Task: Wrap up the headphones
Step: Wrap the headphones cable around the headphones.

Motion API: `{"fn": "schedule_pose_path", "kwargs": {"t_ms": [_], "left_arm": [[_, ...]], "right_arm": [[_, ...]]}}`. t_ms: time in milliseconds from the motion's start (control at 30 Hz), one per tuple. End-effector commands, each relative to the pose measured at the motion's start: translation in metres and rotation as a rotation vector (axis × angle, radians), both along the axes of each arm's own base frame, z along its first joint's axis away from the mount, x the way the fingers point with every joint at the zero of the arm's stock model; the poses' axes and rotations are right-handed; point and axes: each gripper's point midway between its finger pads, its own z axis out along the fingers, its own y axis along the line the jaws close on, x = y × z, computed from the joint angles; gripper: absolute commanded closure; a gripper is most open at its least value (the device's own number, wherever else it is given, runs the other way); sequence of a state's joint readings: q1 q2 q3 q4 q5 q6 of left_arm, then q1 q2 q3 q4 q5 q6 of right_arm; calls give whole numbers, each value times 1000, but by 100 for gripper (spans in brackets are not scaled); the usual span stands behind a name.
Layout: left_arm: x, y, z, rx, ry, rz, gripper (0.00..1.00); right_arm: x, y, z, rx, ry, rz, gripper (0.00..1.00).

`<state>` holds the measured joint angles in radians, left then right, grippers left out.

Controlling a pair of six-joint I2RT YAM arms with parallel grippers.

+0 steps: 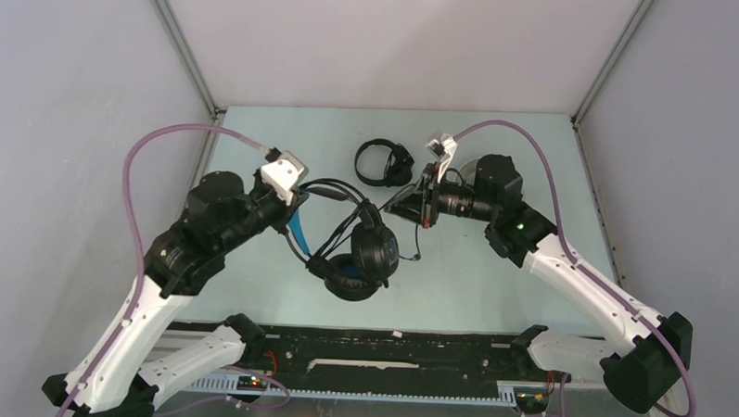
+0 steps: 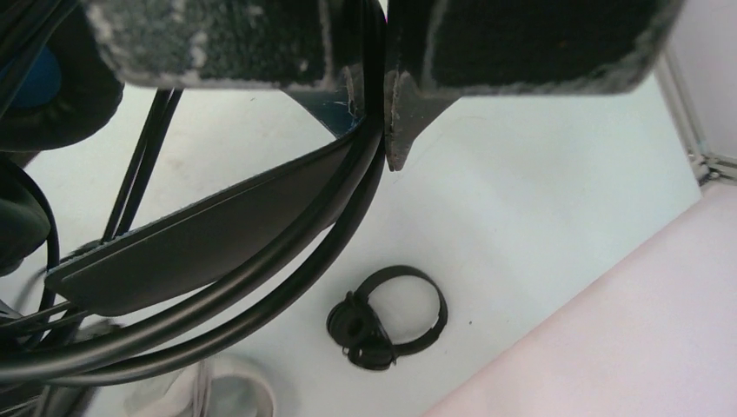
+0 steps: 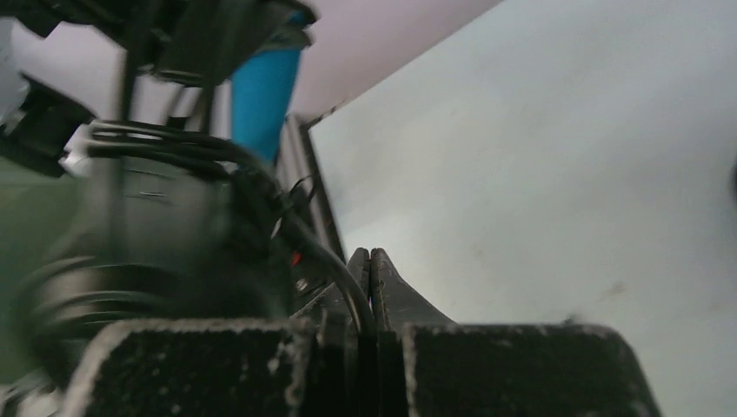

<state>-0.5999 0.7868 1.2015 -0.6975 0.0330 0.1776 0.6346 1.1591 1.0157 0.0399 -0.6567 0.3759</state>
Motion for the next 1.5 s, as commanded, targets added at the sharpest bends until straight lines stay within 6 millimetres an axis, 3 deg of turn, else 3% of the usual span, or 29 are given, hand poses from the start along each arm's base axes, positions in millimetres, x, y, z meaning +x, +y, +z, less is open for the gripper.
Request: {"fn": "schedule_pose_path", "kwargs": {"t_ms": [0, 133, 367, 533, 733, 1000, 1200, 1467], "left_arm": [[9, 10, -28, 233, -59, -50, 100], [12, 12, -51, 352, -74, -101, 100], [9, -7, -65, 358, -157, -230, 100], [19, -2, -68, 404, -177, -193, 100], [36, 16, -68, 476, -186, -73, 100], [33, 7, -66, 487, -216, -140, 100], [40, 15, -68, 575, -226, -131, 100], [51, 15, -63, 576, -232, -70, 100]], "right_arm": [[-41, -3, 23, 24, 107, 88, 100], [-49, -3, 32, 46, 118, 109, 100], [-43, 7, 24, 47, 161, 142, 100], [-29, 2, 22, 45, 206, 107, 100], [-37, -3, 28, 54, 201, 129, 100], [-44, 3, 42, 107, 234, 186, 100], [-48, 2, 61, 173, 284, 207, 98], [-63, 7, 69, 194, 313, 287, 98]]}}
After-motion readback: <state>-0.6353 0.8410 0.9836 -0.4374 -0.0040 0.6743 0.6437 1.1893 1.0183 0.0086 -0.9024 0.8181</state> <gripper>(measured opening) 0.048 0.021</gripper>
